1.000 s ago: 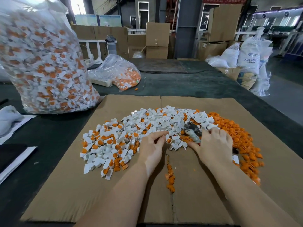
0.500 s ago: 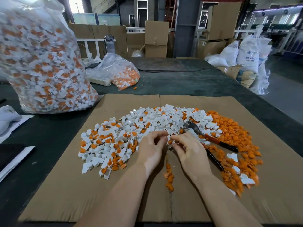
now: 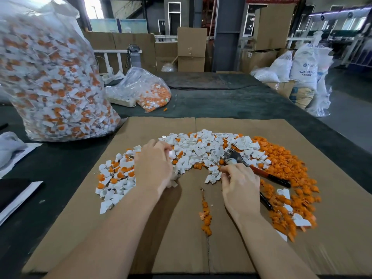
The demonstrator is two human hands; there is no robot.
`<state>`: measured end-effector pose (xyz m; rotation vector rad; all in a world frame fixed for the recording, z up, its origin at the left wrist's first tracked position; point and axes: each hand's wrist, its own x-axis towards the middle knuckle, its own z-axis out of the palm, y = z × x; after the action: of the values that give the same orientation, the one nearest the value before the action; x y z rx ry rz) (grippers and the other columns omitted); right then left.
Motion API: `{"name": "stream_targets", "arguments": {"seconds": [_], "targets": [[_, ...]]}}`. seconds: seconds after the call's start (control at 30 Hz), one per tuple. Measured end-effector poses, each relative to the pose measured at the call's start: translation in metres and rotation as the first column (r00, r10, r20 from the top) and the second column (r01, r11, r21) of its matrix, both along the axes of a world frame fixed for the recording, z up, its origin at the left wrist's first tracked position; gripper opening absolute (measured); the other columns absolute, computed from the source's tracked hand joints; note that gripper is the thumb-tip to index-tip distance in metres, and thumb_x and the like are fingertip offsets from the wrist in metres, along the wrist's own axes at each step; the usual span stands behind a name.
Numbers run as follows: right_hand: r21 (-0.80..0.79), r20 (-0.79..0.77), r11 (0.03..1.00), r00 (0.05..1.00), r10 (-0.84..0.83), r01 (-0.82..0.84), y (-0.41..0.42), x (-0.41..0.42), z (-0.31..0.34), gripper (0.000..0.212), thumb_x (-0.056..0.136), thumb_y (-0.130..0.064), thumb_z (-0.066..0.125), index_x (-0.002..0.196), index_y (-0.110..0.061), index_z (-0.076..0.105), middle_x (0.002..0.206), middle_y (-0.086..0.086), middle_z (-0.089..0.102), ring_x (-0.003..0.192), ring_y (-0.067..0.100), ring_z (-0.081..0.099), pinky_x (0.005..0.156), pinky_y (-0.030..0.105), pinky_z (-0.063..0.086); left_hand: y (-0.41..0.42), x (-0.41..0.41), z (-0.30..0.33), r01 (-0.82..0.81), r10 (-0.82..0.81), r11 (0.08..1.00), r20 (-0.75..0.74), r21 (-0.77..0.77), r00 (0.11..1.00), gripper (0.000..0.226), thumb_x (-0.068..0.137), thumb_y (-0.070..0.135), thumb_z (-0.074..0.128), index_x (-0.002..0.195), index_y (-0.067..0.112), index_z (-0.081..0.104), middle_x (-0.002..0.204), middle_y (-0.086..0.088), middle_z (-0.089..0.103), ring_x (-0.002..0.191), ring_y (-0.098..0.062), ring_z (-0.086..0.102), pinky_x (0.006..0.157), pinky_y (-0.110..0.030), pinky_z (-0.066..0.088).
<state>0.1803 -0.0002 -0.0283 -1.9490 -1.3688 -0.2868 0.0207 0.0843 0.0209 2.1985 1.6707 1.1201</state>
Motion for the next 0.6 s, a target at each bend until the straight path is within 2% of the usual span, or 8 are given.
{"name": "stream_targets", "arguments": {"seconds": [0.1, 0.27, 0.33, 0.4, 0.47, 0.53, 0.6], "targets": [[-0.021, 0.019, 0.999, 0.999, -0.038, 0.039, 0.001, 0.000, -0.001, 0.011, 0.084, -0.006, 0.065, 0.093, -0.010, 0.070, 0.095, 0.006, 0.065, 0.091, 0.027, 0.057, 0.081, 0.041, 0.037, 0.009, -0.015, -0.005, -0.111, 0.102, 0.993, -0.188, -0.042, 0.977, 0.023, 0.094, 0.012, 0.048, 0.105, 0.023, 0.065, 0.101, 0.002, 0.055, 0.105, -0.020, 0.051, 0.097, -0.039, 0.032], [-0.108, 0.024, 0.992, 0.997, -0.067, 0.069, 0.002, 0.001, -0.002, 0.019, 0.090, -0.009, 0.057, 0.103, -0.015, 0.068, 0.107, 0.002, 0.063, 0.100, 0.022, 0.052, 0.088, 0.037, 0.031, 0.010, -0.016, -0.010, -0.174, 0.146, 0.984, -0.370, -0.044, 0.918, 0.026, 0.093, 0.016, 0.047, 0.108, 0.029, 0.065, 0.104, 0.004, 0.056, 0.106, -0.020, 0.046, 0.094, -0.037, 0.030], [-0.115, 0.037, 0.989, 0.995, -0.090, 0.094, 0.002, 0.001, -0.002, 0.020, 0.090, -0.008, 0.057, 0.104, -0.016, 0.069, 0.106, 0.002, 0.063, 0.099, 0.022, 0.052, 0.087, 0.037, 0.031, 0.006, -0.012, -0.013, -0.155, 0.143, 0.988, -0.380, 0.000, 0.914, 0.025, 0.094, 0.021, 0.047, 0.111, 0.030, 0.064, 0.110, 0.004, 0.055, 0.109, -0.020, 0.041, 0.093, -0.035, 0.028], [-0.091, 0.037, 0.988, 0.991, -0.125, 0.128, 0.001, -0.001, -0.002, 0.020, 0.087, -0.004, 0.058, 0.101, -0.013, 0.070, 0.102, 0.005, 0.063, 0.096, 0.026, 0.053, 0.084, 0.039, 0.031, 0.001, -0.004, -0.014, -0.049, 0.059, 0.998, -0.309, 0.039, 0.949, 0.024, 0.095, 0.023, 0.049, 0.113, 0.029, 0.064, 0.114, 0.005, 0.056, 0.110, -0.018, 0.041, 0.093, -0.033, 0.028], [-0.100, 0.039, 0.981, 0.985, -0.166, 0.169, 0.001, -0.001, -0.001, 0.024, 0.086, -0.002, 0.057, 0.103, -0.013, 0.070, 0.104, 0.007, 0.062, 0.098, 0.027, 0.051, 0.084, 0.039, 0.028, -0.007, 0.010, -0.017, 0.138, -0.134, 0.990, -0.223, 0.001, 0.966, 0.024, 0.095, 0.021, 0.051, 0.114, 0.025, 0.065, 0.115, 0.005, 0.058, 0.109, -0.014, 0.043, 0.097, -0.028, 0.030], [-0.164, 0.070, 0.965, 0.978, -0.194, 0.203, 0.000, -0.001, 0.000, 0.030, 0.089, -0.004, 0.051, 0.111, -0.016, 0.066, 0.111, 0.005, 0.058, 0.104, 0.025, 0.046, 0.086, 0.036, 0.022, -0.016, 0.026, -0.021, 0.298, -0.312, 0.949, -0.172, -0.102, 0.935, 0.028, 0.094, 0.018, 0.053, 0.120, 0.023, 0.062, 0.118, 0.006, 0.057, 0.112, -0.010, 0.044, 0.100, -0.024, 0.031], [-0.220, 0.116, 0.949, 0.972, -0.204, 0.226, 0.000, -0.001, 0.000, 0.035, 0.090, -0.006, 0.046, 0.117, -0.020, 0.063, 0.117, 0.002, 0.053, 0.107, 0.022, 0.042, 0.085, 0.034, 0.018, -0.022, 0.038, -0.028, 0.382, -0.410, 0.907, -0.161, -0.179, 0.898, 0.034, 0.093, 0.019, 0.055, 0.127, 0.024, 0.057, 0.122, 0.005, 0.054, 0.116, -0.012, 0.044, 0.100, -0.024, 0.034]]}}
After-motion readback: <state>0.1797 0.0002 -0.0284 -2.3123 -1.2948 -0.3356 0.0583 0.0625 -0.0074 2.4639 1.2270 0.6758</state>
